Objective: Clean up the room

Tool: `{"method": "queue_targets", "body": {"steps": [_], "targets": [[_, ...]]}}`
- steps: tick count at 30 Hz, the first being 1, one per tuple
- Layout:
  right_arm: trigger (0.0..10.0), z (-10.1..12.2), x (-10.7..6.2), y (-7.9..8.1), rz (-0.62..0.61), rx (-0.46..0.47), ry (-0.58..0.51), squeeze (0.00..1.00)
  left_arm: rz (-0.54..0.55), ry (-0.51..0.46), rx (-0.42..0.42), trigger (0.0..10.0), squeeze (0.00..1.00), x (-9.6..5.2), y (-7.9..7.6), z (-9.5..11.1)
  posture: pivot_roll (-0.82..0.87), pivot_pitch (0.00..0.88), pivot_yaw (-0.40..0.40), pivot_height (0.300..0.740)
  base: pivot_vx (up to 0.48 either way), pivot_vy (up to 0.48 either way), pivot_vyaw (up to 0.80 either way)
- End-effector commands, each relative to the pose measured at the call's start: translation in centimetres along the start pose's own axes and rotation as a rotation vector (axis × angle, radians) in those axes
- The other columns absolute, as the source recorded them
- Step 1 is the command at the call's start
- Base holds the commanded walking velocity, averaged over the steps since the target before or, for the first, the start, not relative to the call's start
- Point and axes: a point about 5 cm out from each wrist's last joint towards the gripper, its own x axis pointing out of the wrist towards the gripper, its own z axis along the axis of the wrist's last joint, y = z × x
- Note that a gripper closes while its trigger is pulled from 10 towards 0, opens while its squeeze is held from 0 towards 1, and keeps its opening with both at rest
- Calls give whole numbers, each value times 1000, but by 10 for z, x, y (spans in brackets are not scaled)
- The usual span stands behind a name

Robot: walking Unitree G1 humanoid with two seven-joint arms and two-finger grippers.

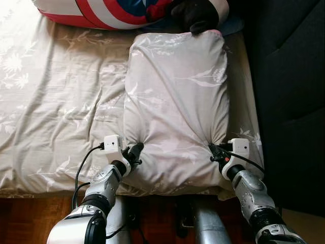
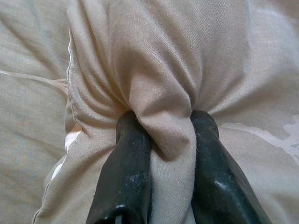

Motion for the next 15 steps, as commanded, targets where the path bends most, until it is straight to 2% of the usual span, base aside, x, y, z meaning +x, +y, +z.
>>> {"method": "queue_targets", "body": {"steps": [1, 15], "targets": [[0, -52, -9, 15, 35, 72, 190, 0, -14, 126, -5, 0, 0, -6, -4, -30, -90, 486, -22, 652, 0, 0, 0], [0, -54, -11, 14, 19, 93, 183, 0, -28, 106, -20, 0, 0, -4, -8, -29, -92, 441, -19, 652, 0, 0, 0]]}}
